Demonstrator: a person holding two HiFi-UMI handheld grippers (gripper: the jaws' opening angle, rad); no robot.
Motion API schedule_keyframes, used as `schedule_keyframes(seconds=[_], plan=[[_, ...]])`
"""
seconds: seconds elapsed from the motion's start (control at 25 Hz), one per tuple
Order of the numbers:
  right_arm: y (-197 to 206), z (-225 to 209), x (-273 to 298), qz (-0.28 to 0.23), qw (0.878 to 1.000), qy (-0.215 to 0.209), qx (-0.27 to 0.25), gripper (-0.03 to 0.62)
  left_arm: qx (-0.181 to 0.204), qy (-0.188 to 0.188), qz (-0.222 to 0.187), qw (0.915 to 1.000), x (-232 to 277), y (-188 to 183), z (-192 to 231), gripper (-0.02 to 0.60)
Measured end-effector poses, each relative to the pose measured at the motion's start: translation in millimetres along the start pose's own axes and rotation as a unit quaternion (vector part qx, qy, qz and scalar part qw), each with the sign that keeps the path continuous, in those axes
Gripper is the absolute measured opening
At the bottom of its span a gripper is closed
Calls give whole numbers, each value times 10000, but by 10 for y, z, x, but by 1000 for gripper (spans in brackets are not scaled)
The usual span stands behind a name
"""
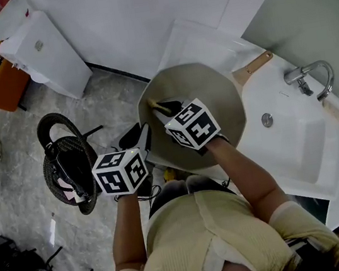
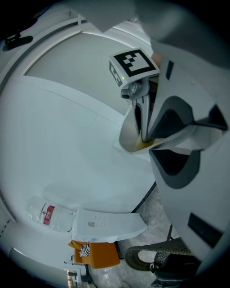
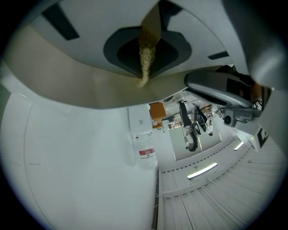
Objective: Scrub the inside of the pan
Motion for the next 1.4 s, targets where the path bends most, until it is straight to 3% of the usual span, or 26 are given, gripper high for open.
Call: schedule_keyframes(seconds=[0.64,0.84,1.4], plan=[[86,204,-132,214,9918,-1004,-760,55,10,-188,-100,9998,7,-16,-3,126],[136,259,-185,295,9850,-1264,-1141,55,7,-204,-79,9998,19,-19,-12,126],[294,288,-326,790,9623,-2171,-1435,55,39,-262,-53,9996,7,14,-44,127]])
Point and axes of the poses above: the fingertips, and each gripper's own axes: x forward along the fingers, z to its left, y out of its underside, the point moved 9 cm from there along -x, backward along the fingers, and after that the axes turned 12 degrees about y, right-handed, at the moved point
